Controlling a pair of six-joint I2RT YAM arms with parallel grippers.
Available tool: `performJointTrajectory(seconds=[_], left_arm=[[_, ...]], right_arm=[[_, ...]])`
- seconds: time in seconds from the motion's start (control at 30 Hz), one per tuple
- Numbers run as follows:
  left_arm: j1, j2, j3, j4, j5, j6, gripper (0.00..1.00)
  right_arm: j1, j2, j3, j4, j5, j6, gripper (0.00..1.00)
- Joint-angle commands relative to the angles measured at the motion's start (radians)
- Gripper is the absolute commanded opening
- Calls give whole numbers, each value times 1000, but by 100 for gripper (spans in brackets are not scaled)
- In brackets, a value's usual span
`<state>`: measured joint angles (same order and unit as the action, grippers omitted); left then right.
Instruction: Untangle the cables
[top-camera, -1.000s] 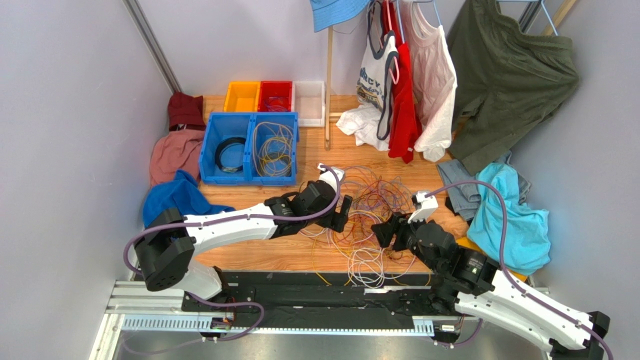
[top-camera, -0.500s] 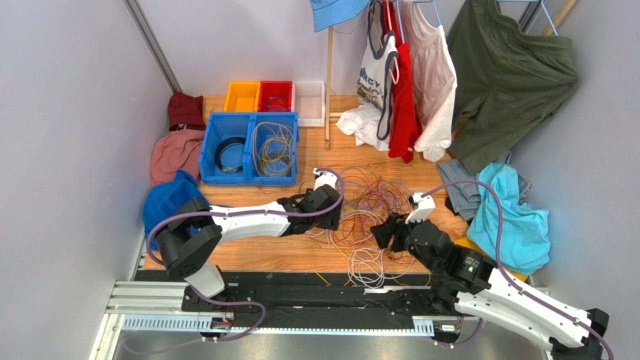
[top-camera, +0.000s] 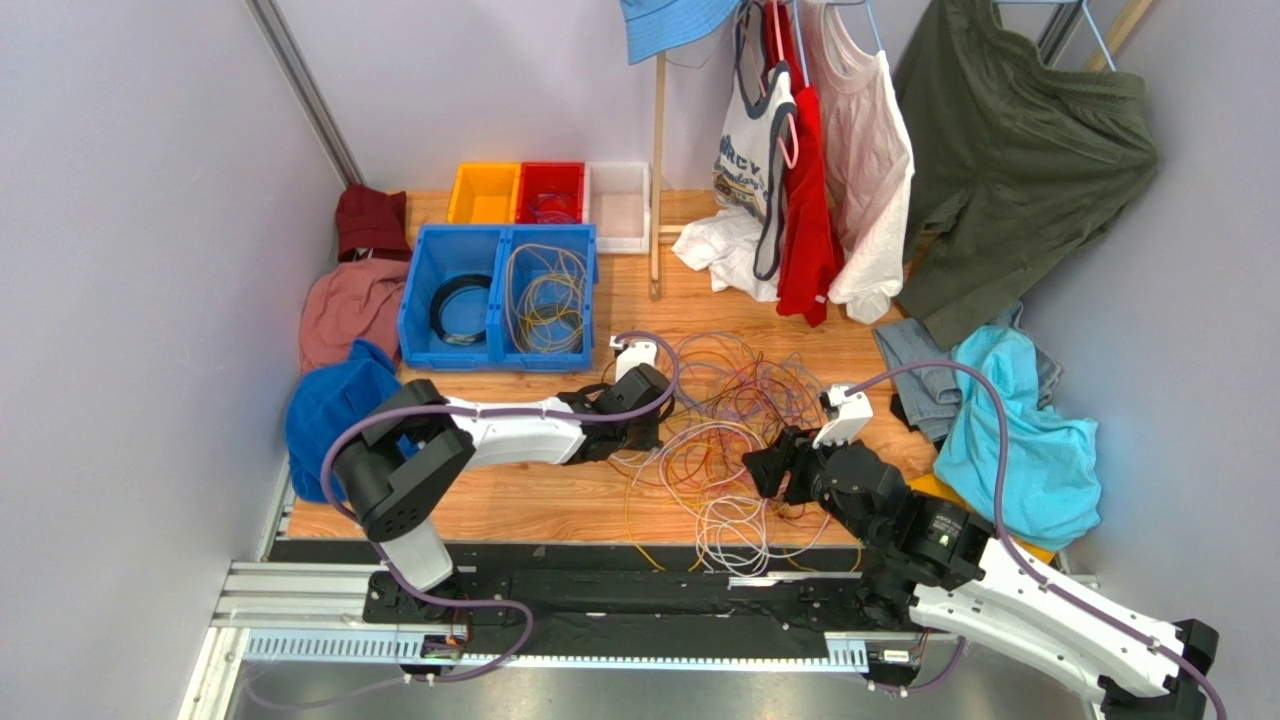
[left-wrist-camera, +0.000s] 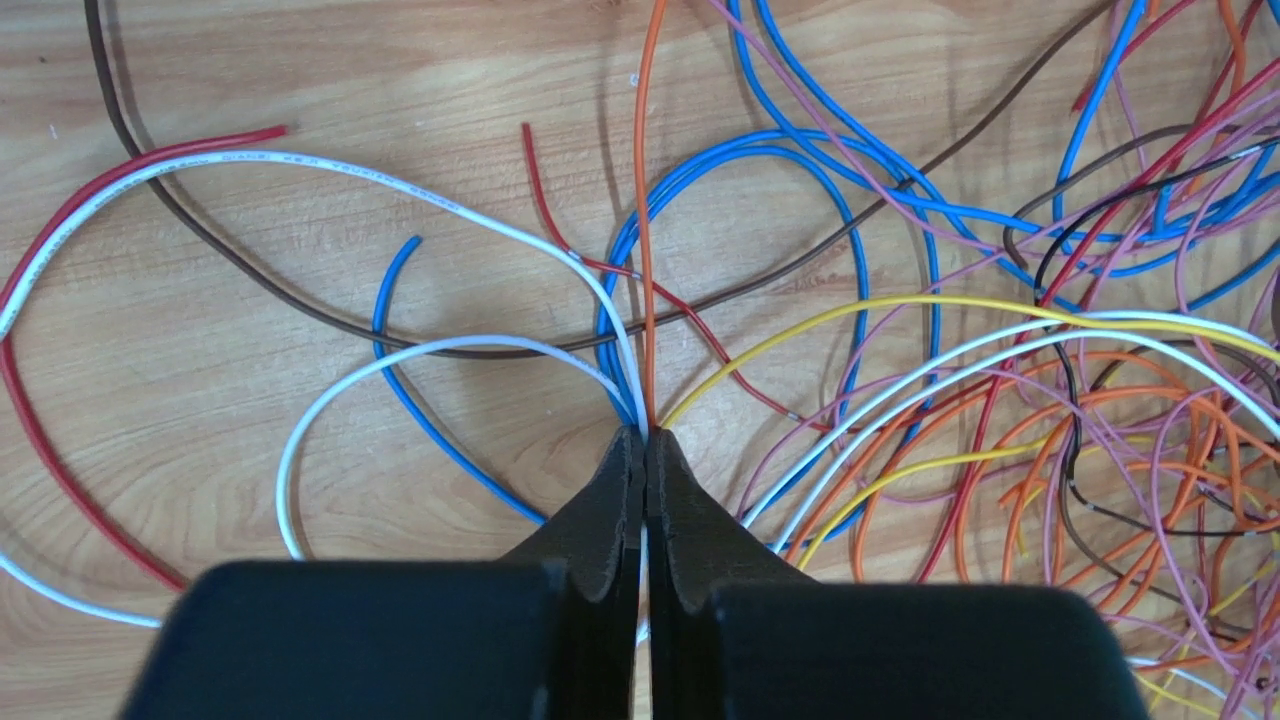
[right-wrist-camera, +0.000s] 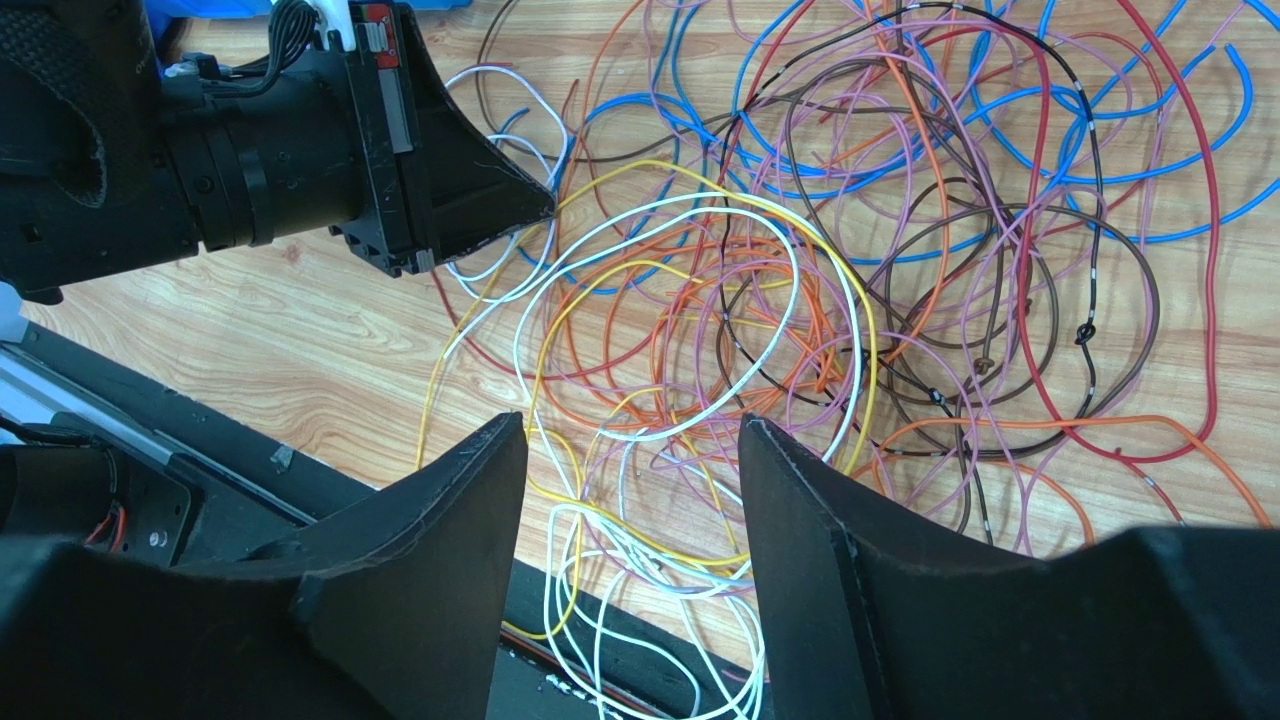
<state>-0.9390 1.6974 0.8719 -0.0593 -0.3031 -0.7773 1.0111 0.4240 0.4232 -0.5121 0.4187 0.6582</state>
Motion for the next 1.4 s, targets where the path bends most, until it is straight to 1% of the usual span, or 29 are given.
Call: performJointTrajectory(seconds=[0.0, 0.03, 0.07, 0.13, 0.17, 0.27, 0.33, 0.4, 0.43, 0.53, 0.6, 0.7, 0.73, 0.8, 0.83, 0.9, 0.93, 1.07, 1.1, 1.2, 1.37], left_arm=[[-1, -177, -14, -66, -45, 41, 0], [-1, -229, -4, -111, -79, 62, 0], [-1, -343, 5, -132, -96, 113, 0], [-1, -456, 51, -196, -128, 168, 0], [-1, -552, 73, -220, -139, 212, 0], [-1, -694, 165, -298, -125, 288, 0], [-1, -734, 234, -365, -91, 306, 0], [-1, -769, 266, -408, -64, 314, 0], [-1, -778, 285, -436, -21, 314, 0], [-1, -812, 289, -464, 41, 303, 0], [-1, -841, 288, -468, 44, 303, 0], [-1, -860, 340, -494, -2, 349, 0], [-1, -860, 404, -523, -39, 364, 0], [-1, -838, 482, -559, -73, 410, 0], [-1, -819, 560, -588, -91, 439, 0], [-1, -799, 633, -606, -105, 464, 0], [-1, -776, 701, -617, -105, 483, 0], [-1, -711, 858, -637, -90, 510, 0], [-1, -699, 913, -643, -79, 516, 0], [-1, -648, 1010, -660, -65, 532, 0], [-1, -585, 1128, -686, -54, 556, 0]], right_arm=[[-3, -11, -8, 18, 12, 14, 58], [-3, -13, -9, 20, 14, 12, 58], [-3, -13, -11, 18, 14, 14, 58], [-3, -17, -12, 21, 18, 15, 57], [-3, -19, -12, 21, 17, 18, 57], [-3, -22, -20, 29, 14, 26, 57], [-3, -25, -26, 40, 14, 32, 57], [-3, -27, -37, 49, 0, 37, 57], [-2, -28, -37, 58, -4, 38, 57], [-3, -27, -38, 76, -23, 41, 57], [-3, -25, -38, 83, -34, 43, 57], [-3, -24, -32, 90, -44, 46, 57], [-3, -24, -31, 90, -46, 46, 57], [-3, -24, -28, 89, -49, 46, 57], [-3, -25, -27, 92, -50, 46, 57], [-3, -31, -29, 101, -51, 38, 57], [-3, -30, -26, 107, -52, 31, 59], [-3, 18, -9, 161, -37, -23, 64], [-3, 62, 0, 175, -25, -43, 65], [-5, 140, 46, 205, 40, -93, 69], [-3, 335, 121, 293, 137, -184, 74]])
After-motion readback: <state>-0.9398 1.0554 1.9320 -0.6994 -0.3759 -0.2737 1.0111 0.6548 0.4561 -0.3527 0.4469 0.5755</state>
